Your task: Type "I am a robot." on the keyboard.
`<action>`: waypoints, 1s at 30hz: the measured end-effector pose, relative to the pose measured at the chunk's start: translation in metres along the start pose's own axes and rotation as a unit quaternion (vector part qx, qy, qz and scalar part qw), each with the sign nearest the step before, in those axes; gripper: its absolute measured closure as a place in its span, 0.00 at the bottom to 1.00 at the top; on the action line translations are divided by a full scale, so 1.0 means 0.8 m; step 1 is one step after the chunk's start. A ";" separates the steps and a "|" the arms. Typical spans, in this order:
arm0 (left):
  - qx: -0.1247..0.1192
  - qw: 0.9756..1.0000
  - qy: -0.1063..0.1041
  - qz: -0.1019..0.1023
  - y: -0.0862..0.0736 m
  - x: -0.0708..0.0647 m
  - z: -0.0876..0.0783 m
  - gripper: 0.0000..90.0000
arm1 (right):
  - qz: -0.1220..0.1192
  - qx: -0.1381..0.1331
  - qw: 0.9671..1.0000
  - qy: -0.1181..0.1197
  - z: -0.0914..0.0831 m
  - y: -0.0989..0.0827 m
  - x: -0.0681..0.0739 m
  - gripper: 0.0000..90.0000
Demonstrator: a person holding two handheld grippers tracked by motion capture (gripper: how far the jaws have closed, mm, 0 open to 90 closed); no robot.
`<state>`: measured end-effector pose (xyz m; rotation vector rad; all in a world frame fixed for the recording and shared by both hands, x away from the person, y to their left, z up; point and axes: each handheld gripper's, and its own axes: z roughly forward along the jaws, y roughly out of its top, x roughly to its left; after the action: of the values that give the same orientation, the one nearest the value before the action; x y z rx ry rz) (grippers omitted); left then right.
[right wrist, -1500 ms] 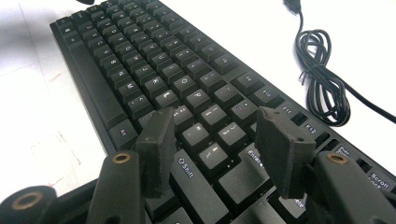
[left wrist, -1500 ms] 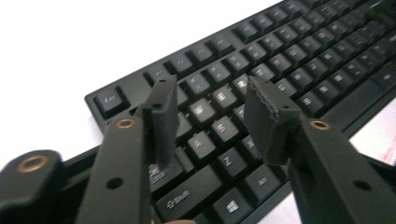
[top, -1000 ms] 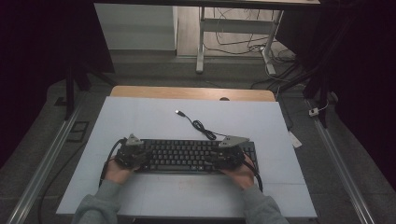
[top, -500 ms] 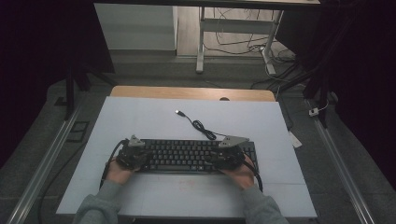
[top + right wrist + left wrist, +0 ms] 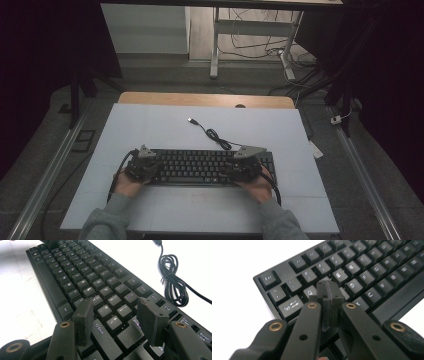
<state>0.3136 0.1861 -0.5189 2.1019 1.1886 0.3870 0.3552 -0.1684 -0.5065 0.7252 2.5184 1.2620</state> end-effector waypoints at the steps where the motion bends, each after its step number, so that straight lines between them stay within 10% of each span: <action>1: -0.005 1.000 -0.002 -0.002 0.001 0.001 -0.002 0.99 | 0.000 0.000 1.000 0.000 0.000 0.000 0.000 0.53; 8: -0.037 0.999 -0.007 -0.015 0.004 0.004 -0.017 0.98 | -0.001 0.001 1.000 -0.002 -0.001 0.000 -0.001 0.53; 16: -0.064 0.997 -0.013 -0.032 0.005 0.007 -0.026 0.68 | -0.002 0.000 1.000 -0.003 -0.002 0.000 -0.001 0.53; 30: -0.070 0.997 -0.019 -0.026 0.008 0.005 -0.032 0.48 | 0.004 -0.008 1.000 0.000 -0.004 0.002 -0.001 0.53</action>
<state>0.3060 0.1974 -0.4964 1.9469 1.1575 0.3944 0.3550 -0.1700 -0.5031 0.7326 2.5037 1.2835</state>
